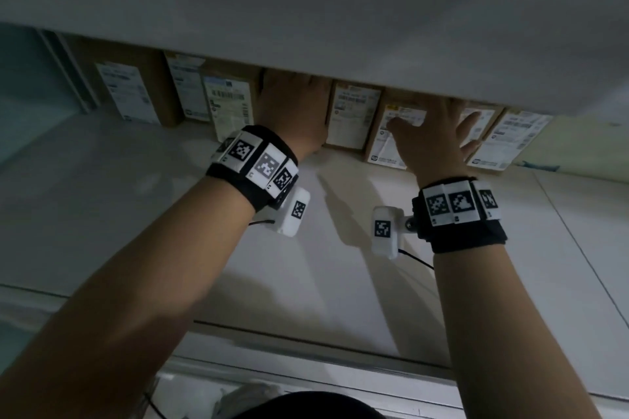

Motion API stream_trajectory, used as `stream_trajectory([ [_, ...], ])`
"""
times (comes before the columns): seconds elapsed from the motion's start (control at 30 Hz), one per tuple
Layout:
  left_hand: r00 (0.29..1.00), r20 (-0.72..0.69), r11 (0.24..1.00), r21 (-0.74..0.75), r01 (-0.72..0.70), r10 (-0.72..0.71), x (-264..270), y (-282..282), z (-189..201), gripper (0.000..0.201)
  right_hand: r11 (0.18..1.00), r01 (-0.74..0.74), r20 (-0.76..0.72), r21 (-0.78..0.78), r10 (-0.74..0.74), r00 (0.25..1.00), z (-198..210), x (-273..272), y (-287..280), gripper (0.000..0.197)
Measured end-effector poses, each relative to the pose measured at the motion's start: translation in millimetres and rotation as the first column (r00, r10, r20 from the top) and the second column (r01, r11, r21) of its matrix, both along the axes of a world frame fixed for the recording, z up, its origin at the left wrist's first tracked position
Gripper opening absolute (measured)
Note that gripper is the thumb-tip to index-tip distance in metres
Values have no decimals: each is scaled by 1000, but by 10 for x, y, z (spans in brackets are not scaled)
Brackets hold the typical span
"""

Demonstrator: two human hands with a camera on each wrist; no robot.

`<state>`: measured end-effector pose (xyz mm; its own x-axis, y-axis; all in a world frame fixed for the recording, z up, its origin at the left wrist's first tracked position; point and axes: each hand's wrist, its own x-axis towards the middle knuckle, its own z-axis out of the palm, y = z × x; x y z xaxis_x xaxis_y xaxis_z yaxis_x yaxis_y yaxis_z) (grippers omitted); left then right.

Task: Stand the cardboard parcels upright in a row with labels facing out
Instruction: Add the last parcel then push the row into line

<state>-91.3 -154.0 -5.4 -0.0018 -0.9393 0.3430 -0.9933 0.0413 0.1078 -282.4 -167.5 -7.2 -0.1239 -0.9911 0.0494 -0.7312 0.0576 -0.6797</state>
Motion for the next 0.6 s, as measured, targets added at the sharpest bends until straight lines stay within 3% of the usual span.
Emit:
stream_trajectory([
  [0.23,996,-73,999,-12,43,-44,113,-8,6,13,996,82,-222,-46,-90,971,5,159,53,66],
  [0.43,998,-29,998,-45,49,-51,194,-88,-72,41,989,53,-456,-141,-112,883,-107,200,-62,76],
  [0.5,992,-102,997,10,78,-77,243,-112,-7,40,993,44,-512,-114,-97,854,-121,197,-63,82],
  [0.6,945,-319,994,51,95,-74,314,-51,197,27,996,14,-557,-90,-62,828,-75,195,-44,84],
])
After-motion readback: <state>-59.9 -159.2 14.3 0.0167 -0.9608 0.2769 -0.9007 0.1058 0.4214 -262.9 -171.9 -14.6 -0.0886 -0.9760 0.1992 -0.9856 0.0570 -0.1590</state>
